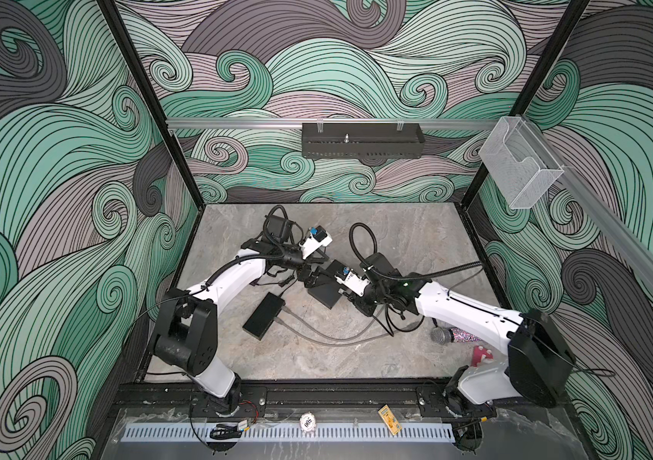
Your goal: Insert the plug into the switch port
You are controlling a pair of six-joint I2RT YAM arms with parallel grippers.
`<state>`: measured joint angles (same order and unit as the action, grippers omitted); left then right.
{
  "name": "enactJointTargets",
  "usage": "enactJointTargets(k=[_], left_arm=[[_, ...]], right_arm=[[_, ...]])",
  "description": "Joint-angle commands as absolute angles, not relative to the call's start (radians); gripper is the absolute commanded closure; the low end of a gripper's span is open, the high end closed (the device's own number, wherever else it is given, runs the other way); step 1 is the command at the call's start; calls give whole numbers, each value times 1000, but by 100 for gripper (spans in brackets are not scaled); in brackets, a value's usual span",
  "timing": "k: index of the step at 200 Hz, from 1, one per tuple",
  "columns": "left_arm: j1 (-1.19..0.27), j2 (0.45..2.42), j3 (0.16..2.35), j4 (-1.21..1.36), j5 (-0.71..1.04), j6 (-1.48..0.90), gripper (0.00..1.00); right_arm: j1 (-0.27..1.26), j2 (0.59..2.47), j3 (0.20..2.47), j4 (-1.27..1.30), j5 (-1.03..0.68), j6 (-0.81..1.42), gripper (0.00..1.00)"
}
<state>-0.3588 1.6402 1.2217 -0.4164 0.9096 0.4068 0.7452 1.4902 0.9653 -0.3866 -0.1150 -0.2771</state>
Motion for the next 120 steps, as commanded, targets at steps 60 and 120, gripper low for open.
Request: enactJointTargets(k=[60,120], left_arm=[[-333,1934,1464,-707,646,238,17],[-335,2006,1474,-701,645,216,24]], right_arm=[[694,1693,1052,-490,-106,-238,100],[683,1744,1072,-500,-123,-239,100]])
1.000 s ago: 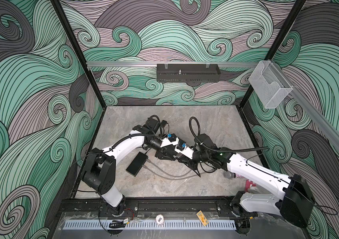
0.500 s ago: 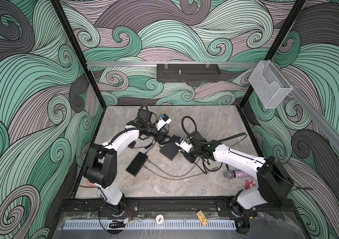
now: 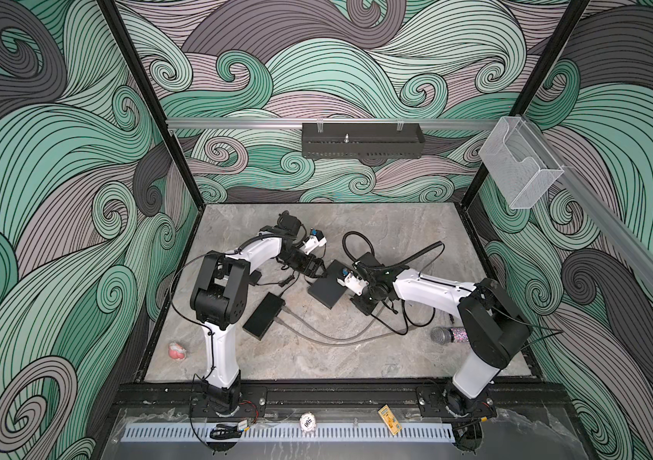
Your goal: Insert the plug into the switch port
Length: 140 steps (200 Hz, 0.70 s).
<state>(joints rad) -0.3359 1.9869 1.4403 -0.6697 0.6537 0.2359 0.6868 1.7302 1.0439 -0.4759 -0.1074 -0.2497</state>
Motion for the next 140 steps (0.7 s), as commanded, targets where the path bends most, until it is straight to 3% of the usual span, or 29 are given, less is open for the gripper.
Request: enactJointTargets(k=[1,140], left_arm=[[-336,2007,1474,-699,646,216,24],[-342,2060,1479,-659,659,168,23]], right_arm=[[683,1744,1072,-500,-123,-240,100],[683,1829,1149,-525,-91,-196,100]])
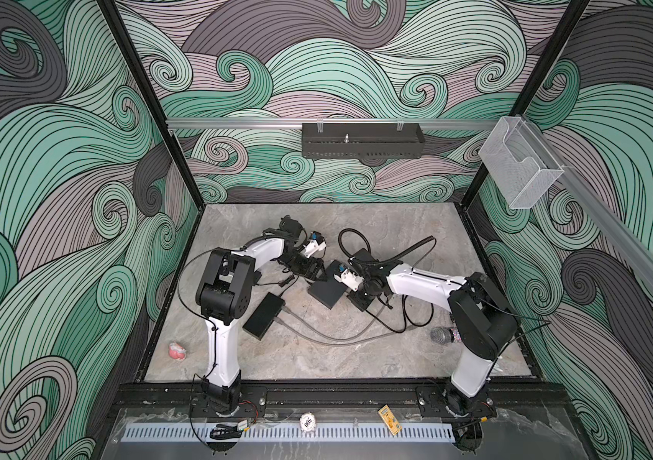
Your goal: Insert the plug into the switch port
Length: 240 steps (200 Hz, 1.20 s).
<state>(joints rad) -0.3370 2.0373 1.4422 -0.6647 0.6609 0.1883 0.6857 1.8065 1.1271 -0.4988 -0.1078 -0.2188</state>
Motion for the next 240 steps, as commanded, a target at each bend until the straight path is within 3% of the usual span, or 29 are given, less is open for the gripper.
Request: enactJointTargets(k=[1,240], left_arm=[[-342,2060,1479,-658,659,168,23],[-367,2091,1488,-647,632,132,21]], right_arm=[[683,1830,1149,-525,-91,-196,100],[715,1844,1183,-524,-54,-193,100]])
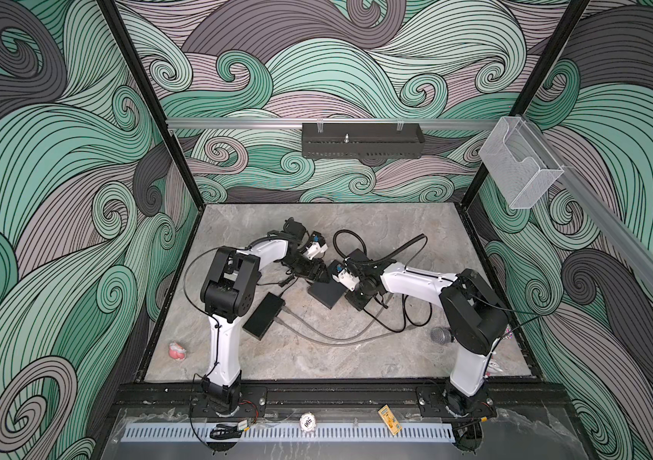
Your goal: Insert the plug into the switch port
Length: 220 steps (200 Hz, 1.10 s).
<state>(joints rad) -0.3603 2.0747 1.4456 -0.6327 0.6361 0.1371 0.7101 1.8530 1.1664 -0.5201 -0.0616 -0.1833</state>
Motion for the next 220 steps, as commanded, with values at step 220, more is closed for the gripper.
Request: enactJointTargets(k=[220], left_arm=[[-394,2137,1502,-676,648,138,20]], right_arm=[[762,1907,1264,-533,4,-159,100]])
